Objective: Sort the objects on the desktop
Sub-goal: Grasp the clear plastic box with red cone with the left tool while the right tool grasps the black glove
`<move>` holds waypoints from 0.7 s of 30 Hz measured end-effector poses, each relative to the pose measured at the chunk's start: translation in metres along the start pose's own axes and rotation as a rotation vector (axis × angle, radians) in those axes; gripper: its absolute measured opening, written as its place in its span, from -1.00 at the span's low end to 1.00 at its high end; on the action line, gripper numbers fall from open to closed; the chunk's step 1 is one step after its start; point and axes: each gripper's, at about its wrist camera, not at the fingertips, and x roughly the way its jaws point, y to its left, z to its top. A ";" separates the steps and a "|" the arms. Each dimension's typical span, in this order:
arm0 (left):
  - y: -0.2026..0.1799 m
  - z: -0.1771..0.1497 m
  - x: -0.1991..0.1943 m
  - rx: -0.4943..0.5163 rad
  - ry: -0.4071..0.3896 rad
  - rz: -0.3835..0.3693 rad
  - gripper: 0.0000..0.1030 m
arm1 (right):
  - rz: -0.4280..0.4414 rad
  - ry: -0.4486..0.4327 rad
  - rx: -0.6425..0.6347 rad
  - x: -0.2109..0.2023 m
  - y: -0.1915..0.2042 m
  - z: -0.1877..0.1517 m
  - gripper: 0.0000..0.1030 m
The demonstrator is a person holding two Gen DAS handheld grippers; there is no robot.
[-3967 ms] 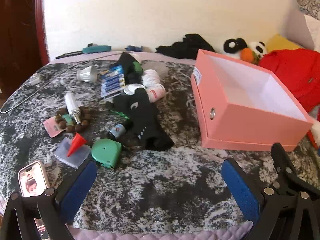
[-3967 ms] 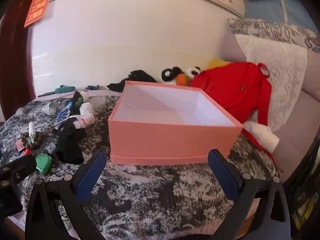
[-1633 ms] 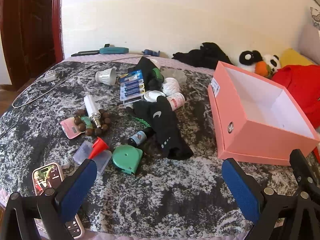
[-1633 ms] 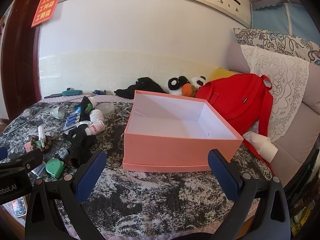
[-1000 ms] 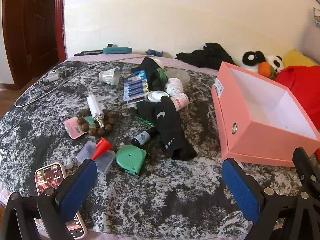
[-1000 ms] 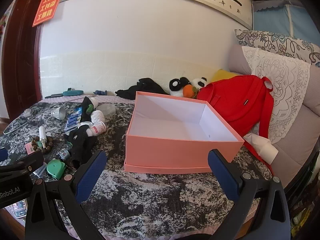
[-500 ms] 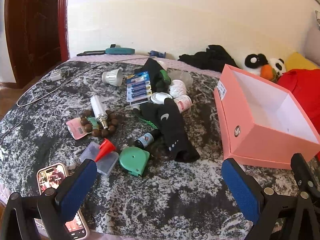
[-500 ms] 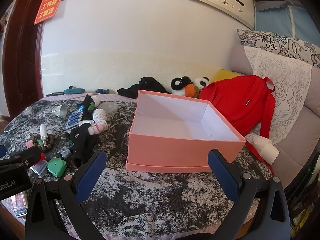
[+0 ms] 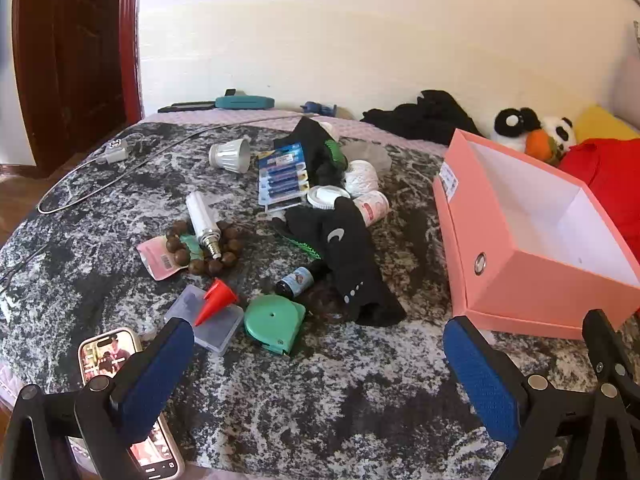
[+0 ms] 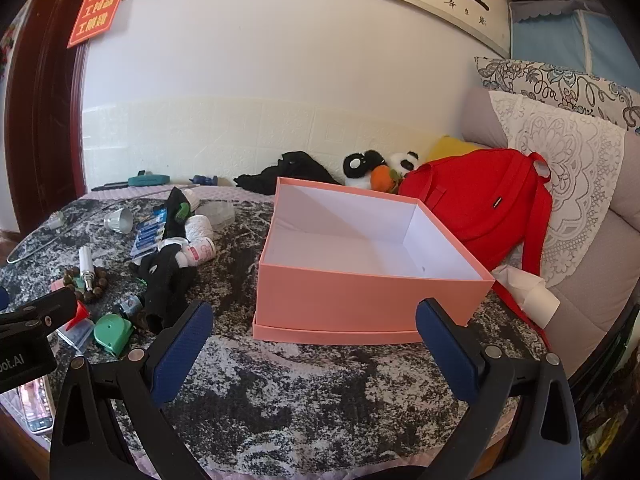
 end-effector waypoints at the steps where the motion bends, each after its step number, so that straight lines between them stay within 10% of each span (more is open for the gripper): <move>1: 0.000 0.000 0.000 0.000 0.000 0.001 1.00 | 0.000 0.000 0.000 0.000 0.000 0.000 0.99; 14: -0.007 -0.006 0.007 0.017 -0.037 0.091 1.00 | 0.001 0.016 -0.034 0.018 0.000 -0.010 1.00; 21: 0.063 0.025 0.034 -0.108 0.130 -0.016 1.00 | 0.116 0.022 -0.065 0.035 0.017 -0.013 0.99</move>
